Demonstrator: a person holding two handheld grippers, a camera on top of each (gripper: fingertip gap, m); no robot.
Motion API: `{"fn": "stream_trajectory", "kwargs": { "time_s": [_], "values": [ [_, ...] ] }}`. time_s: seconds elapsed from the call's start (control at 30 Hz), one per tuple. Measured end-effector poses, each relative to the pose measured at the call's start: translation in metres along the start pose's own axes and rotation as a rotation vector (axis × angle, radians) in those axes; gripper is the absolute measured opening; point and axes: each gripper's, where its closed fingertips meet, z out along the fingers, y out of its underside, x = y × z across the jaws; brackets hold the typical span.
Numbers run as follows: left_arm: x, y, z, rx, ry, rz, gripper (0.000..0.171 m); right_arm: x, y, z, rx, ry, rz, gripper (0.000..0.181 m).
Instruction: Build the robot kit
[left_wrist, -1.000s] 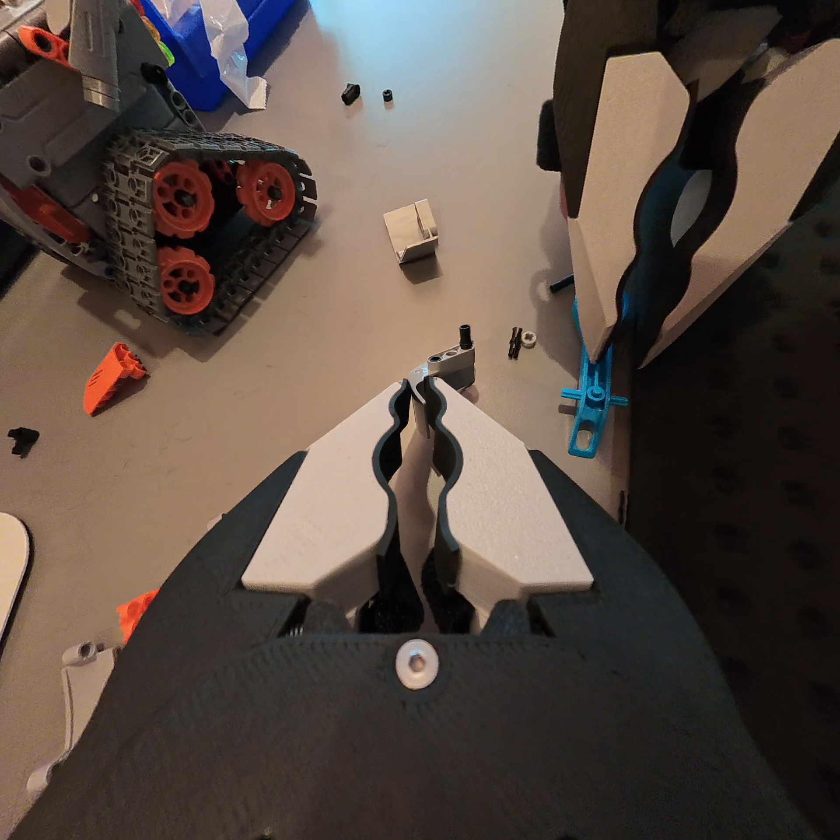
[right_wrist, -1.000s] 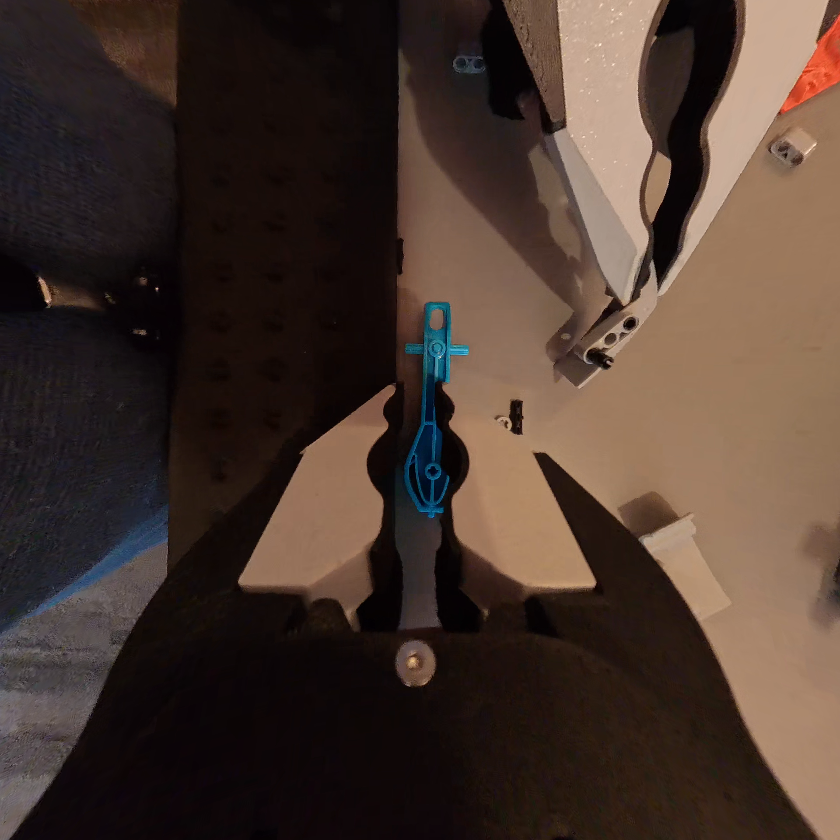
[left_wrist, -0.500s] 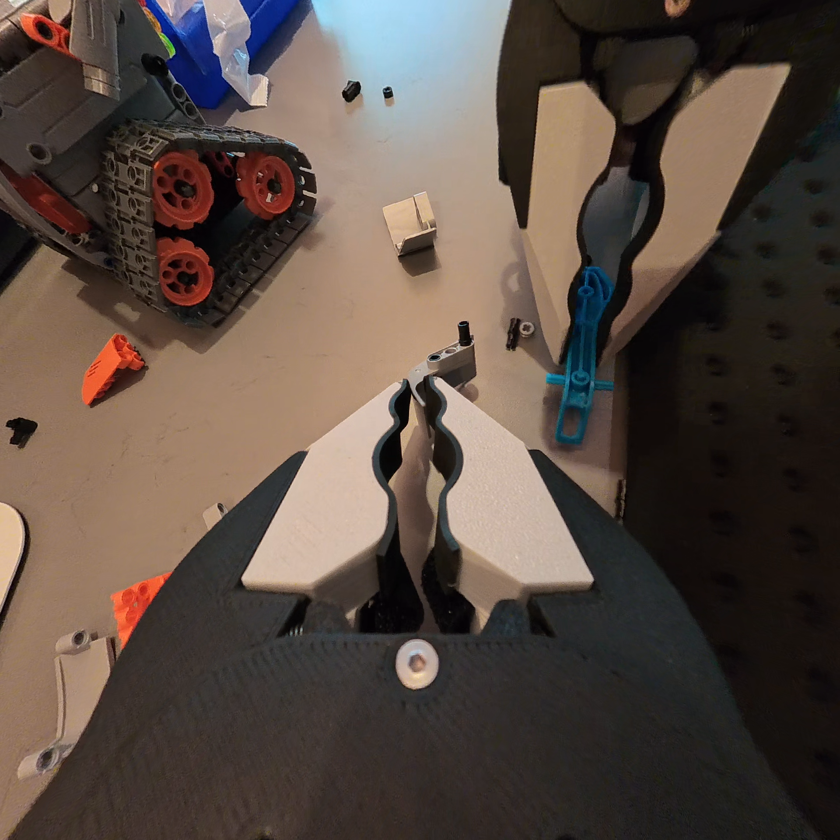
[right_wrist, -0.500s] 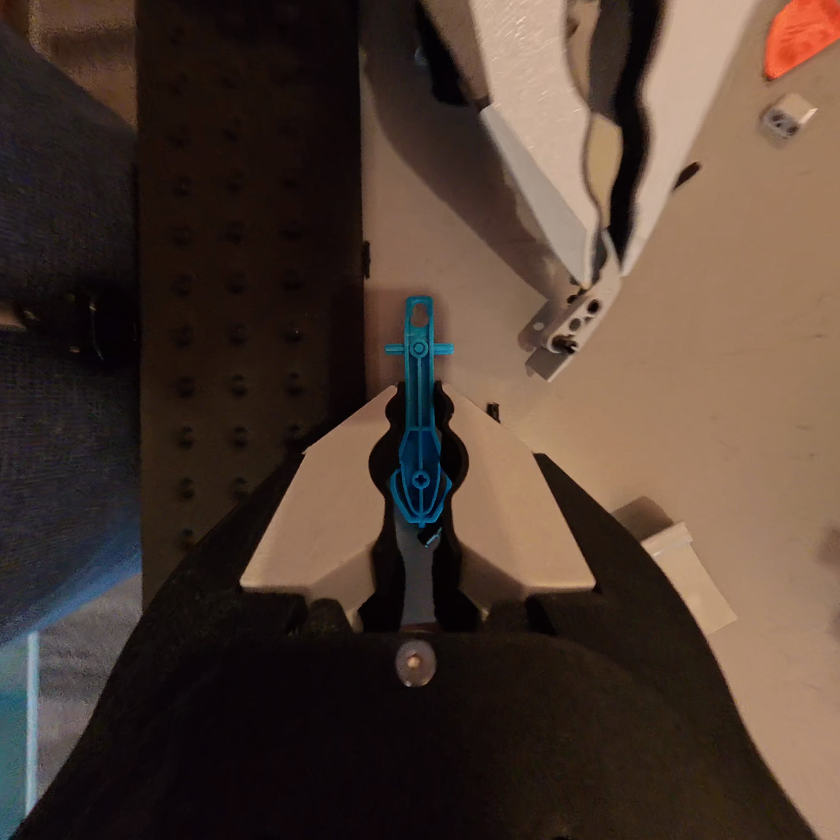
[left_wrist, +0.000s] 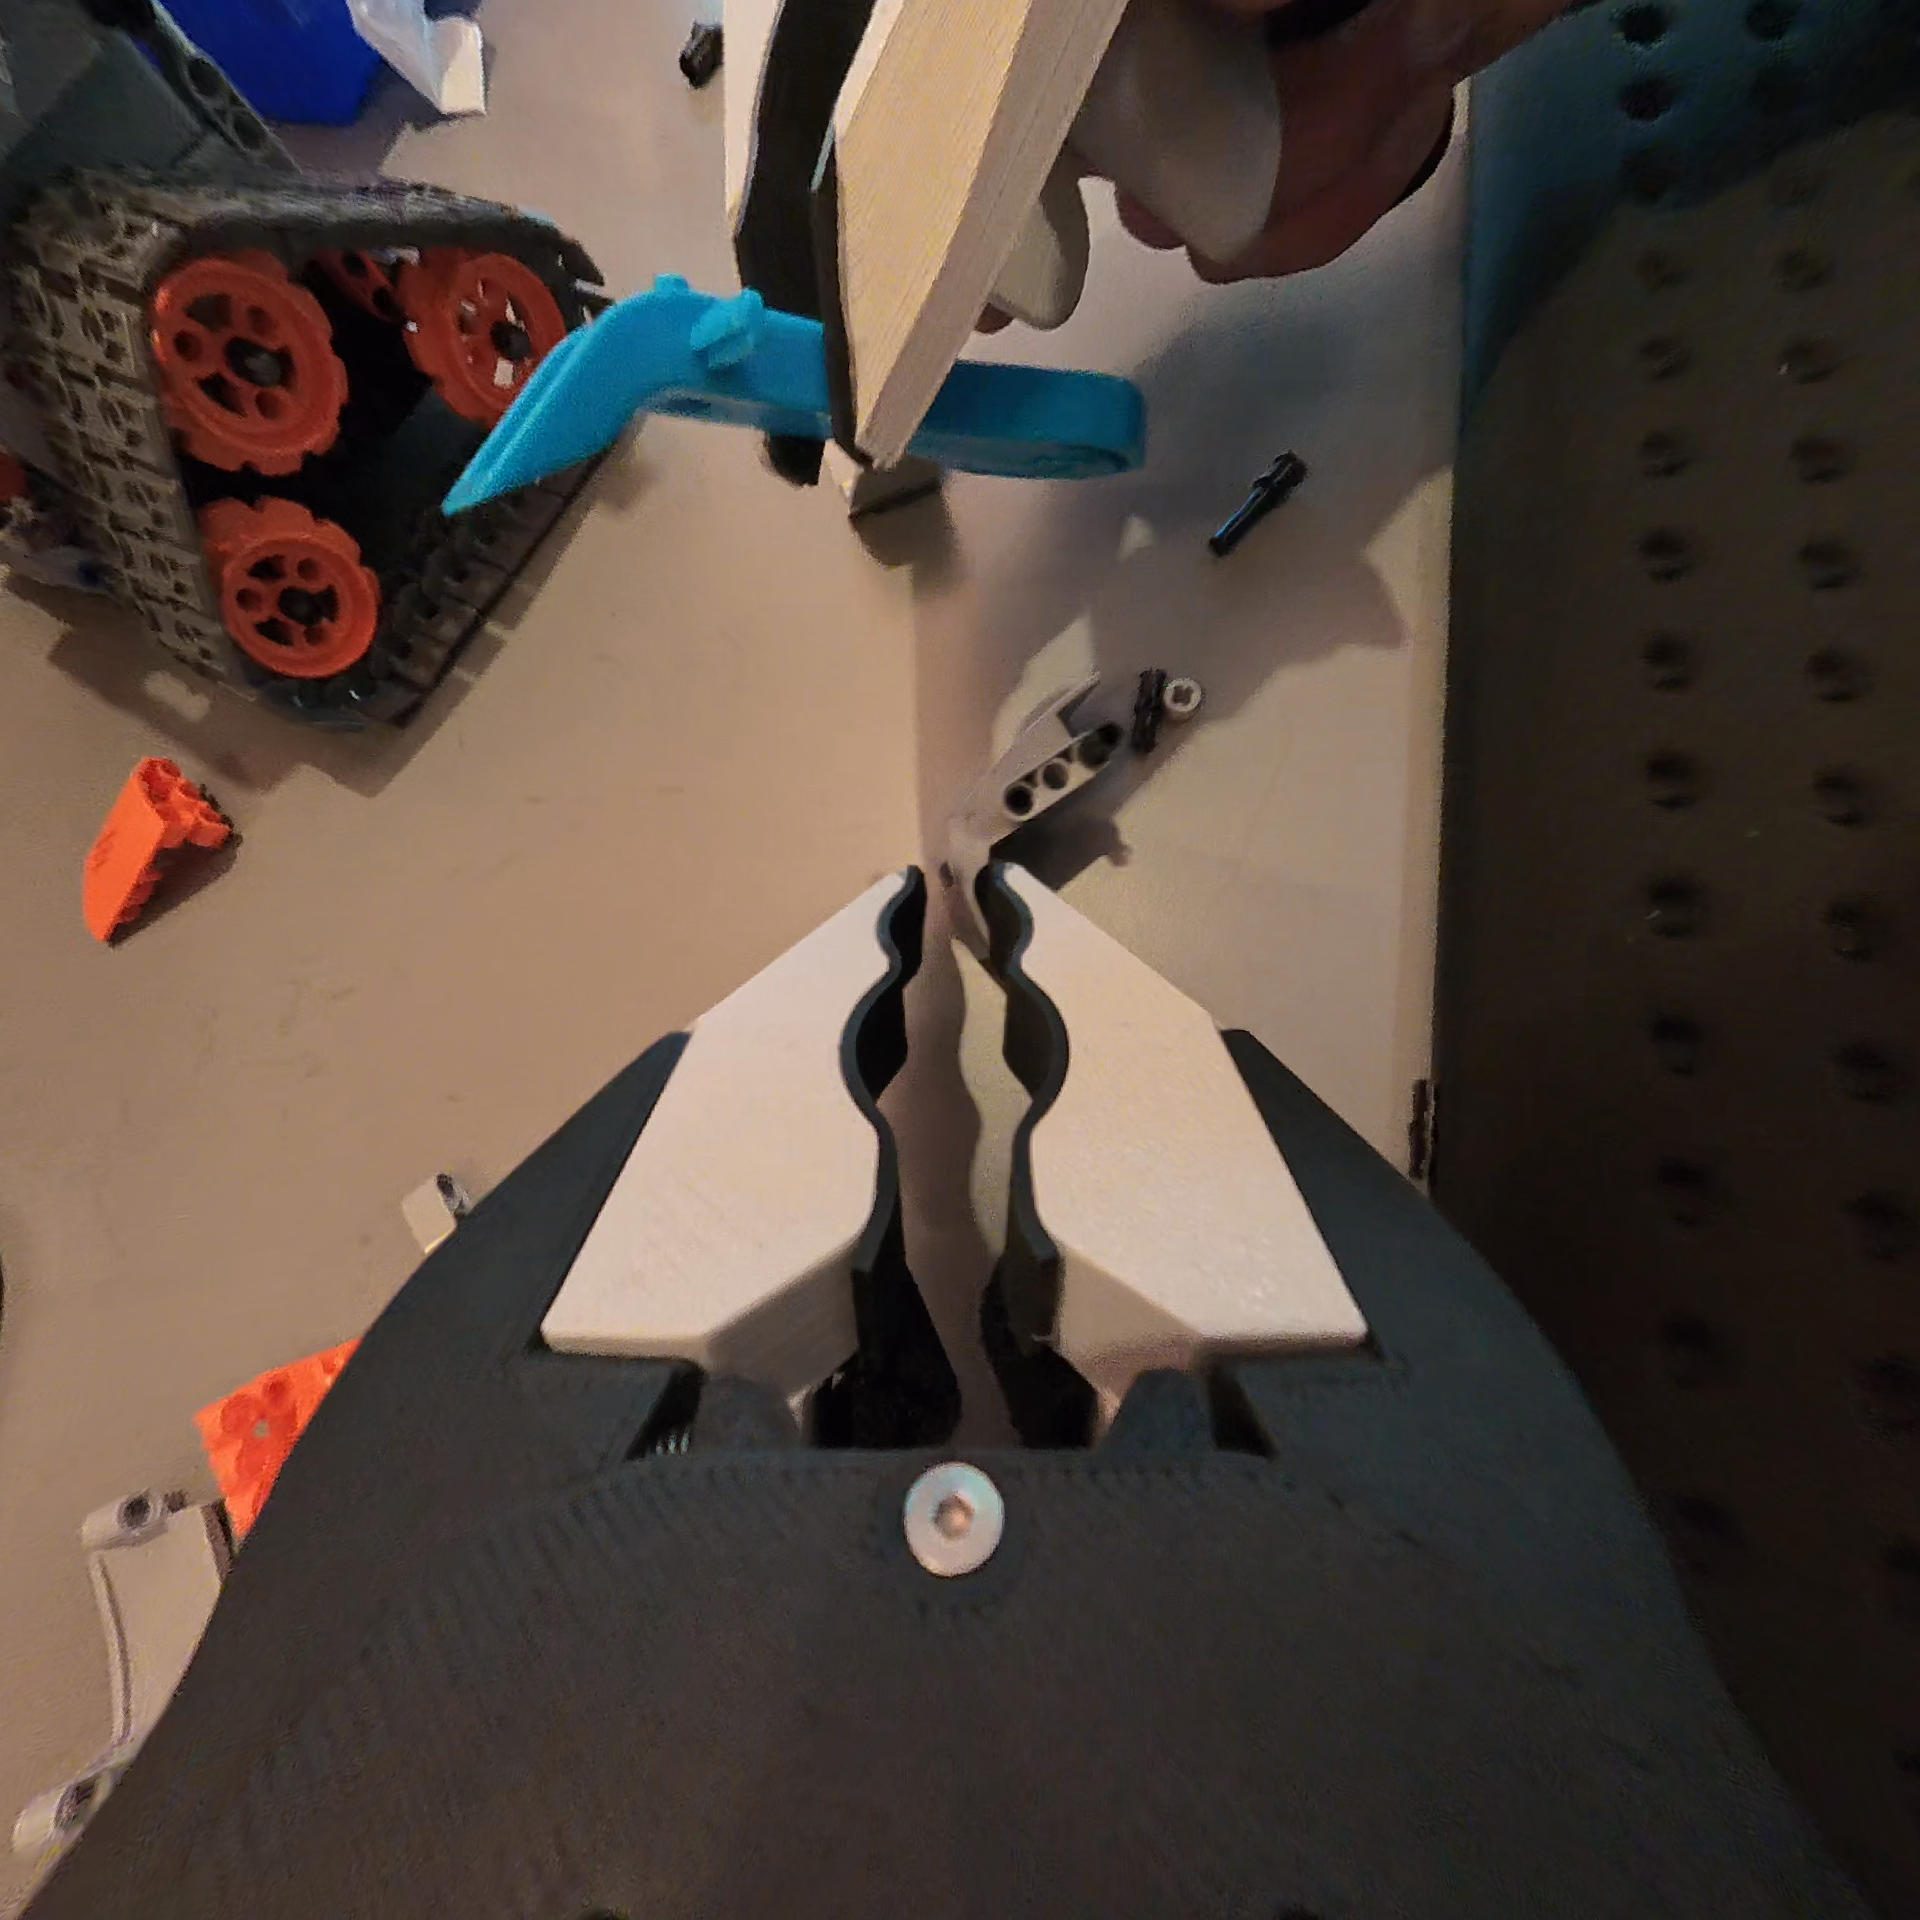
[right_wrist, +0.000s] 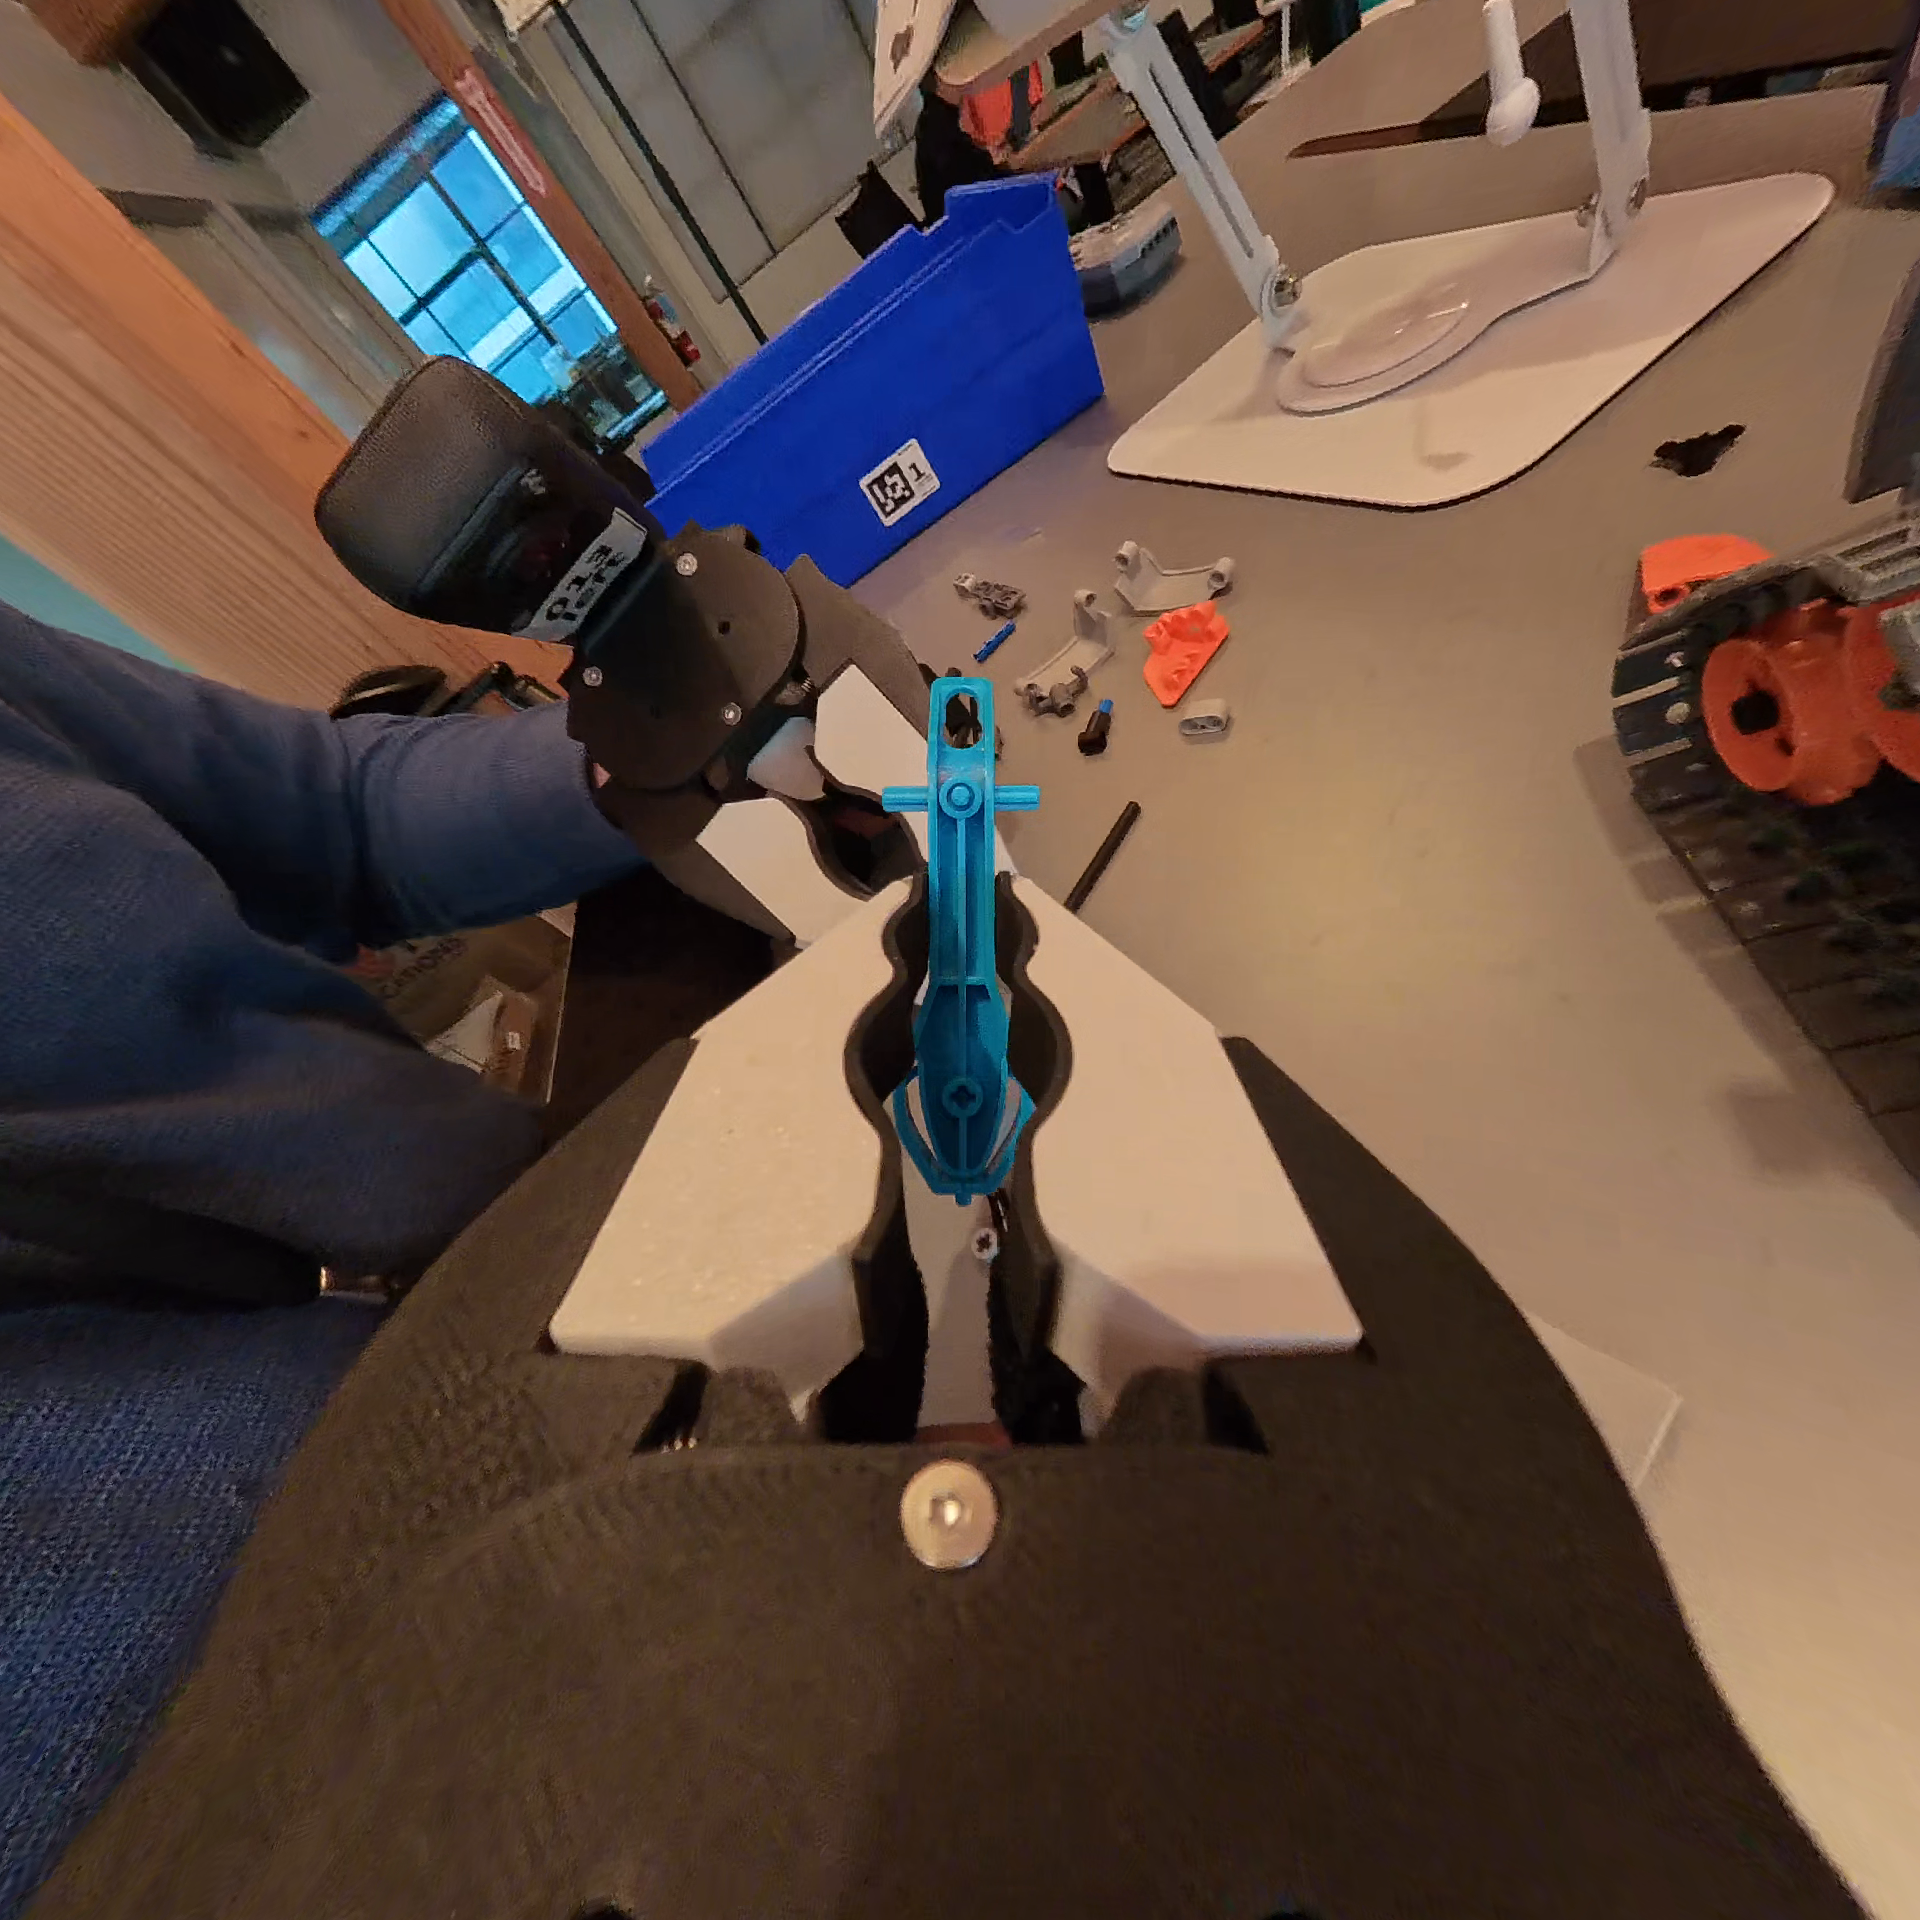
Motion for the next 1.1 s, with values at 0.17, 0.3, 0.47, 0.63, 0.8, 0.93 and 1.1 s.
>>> {"fn": "stream_trajectory", "kwargs": {
  "time_s": [0.17, 0.3, 0.47, 0.63, 0.8, 0.93, 1.1],
  "values": [
    [-0.003, -0.012, -0.013, 0.079, 0.001, -0.04, 0.038, -0.002, -0.014, -0.002, 0.096, -0.029, 0.063, 0.009],
    [-0.002, -0.052, -0.024, 0.238, 0.0, -0.109, 0.051, -0.005, -0.032, -0.004, 0.228, -0.012, 0.056, 0.009],
    [-0.008, -0.085, -0.028, 0.379, -0.08, -0.186, 0.034, -0.007, -0.052, -0.003, 0.399, 0.033, 0.052, 0.009],
    [-0.015, -0.091, -0.03, 0.405, -0.161, -0.194, 0.021, -0.011, -0.06, -0.004, 0.457, 0.092, 0.0, 0.01],
    [-0.012, -0.088, -0.035, 0.35, -0.158, -0.057, 0.015, -0.02, -0.058, -0.012, 0.376, 0.061, -0.095, 0.011],
    [-0.005, -0.086, -0.038, 0.316, -0.082, 0.034, 0.008, -0.035, -0.046, -0.019, 0.205, -0.034, -0.193, 0.013],
    [0.016, -0.096, -0.048, 0.379, 0.166, 0.035, 0.007, -0.053, -0.03, -0.025, 0.058, -0.151, -0.321, 0.013]
  ]
}}
